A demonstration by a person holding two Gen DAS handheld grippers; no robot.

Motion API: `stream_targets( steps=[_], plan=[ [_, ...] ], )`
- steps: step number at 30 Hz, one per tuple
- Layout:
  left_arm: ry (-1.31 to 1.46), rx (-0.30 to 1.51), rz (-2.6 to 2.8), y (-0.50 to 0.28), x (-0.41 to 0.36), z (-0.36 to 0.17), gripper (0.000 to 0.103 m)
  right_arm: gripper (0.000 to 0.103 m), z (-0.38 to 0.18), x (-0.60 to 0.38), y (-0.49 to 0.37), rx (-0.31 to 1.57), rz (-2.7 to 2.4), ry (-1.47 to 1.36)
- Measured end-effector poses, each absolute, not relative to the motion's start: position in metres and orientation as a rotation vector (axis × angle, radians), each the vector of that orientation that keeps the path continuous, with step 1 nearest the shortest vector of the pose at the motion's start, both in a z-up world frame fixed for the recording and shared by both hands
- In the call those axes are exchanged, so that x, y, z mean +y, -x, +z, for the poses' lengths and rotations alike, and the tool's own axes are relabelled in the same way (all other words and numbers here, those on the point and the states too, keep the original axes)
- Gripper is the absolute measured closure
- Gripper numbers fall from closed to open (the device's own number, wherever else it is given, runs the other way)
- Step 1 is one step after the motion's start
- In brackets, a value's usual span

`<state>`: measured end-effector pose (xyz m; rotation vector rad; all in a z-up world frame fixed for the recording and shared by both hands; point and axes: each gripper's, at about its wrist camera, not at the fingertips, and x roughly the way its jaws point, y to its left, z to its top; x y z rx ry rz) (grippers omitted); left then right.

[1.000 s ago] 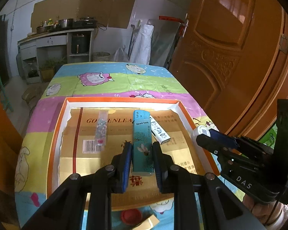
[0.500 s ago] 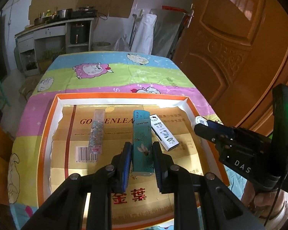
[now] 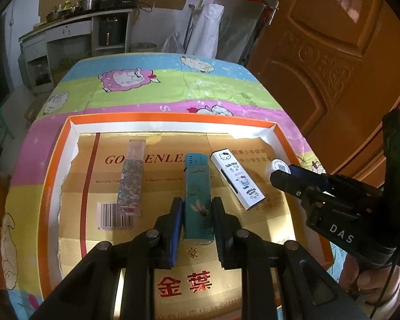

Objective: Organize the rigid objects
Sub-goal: 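Lower the teal box into the tray while right holds cap above it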

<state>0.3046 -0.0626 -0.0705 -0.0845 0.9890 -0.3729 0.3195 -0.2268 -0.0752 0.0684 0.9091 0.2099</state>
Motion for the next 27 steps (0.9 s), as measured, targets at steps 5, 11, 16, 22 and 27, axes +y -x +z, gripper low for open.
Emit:
stream_targets(
  steps=[5, 11, 16, 22, 27],
  plan=[
    [0.073, 1.016, -0.367, -0.309, -0.065, -0.078, 0.081, 0.073, -0.083, -0.227, -0.326, 0.943, 0.202, -0.058],
    [0.066, 1.028, -0.359, -0.31, -0.066, -0.083, 0.081, 0.073, -0.088, -0.227, -0.329, 0.959, 0.204, -0.064],
    [0.069, 1.032, -0.358, -0.311, -0.065, -0.085, 0.081, 0.073, -0.09, -0.226, -0.331, 0.972, 0.205, -0.06],
    [0.067, 1.048, -0.363, -0.313, -0.066, -0.089, 0.081, 0.073, -0.095, -0.225, -0.333, 0.991, 0.2, -0.059],
    [0.06, 1.042, -0.353, -0.313, -0.065, -0.089, 0.072, 0.073, -0.098, -0.225, -0.333, 1.002, 0.199, -0.07]
  ],
)
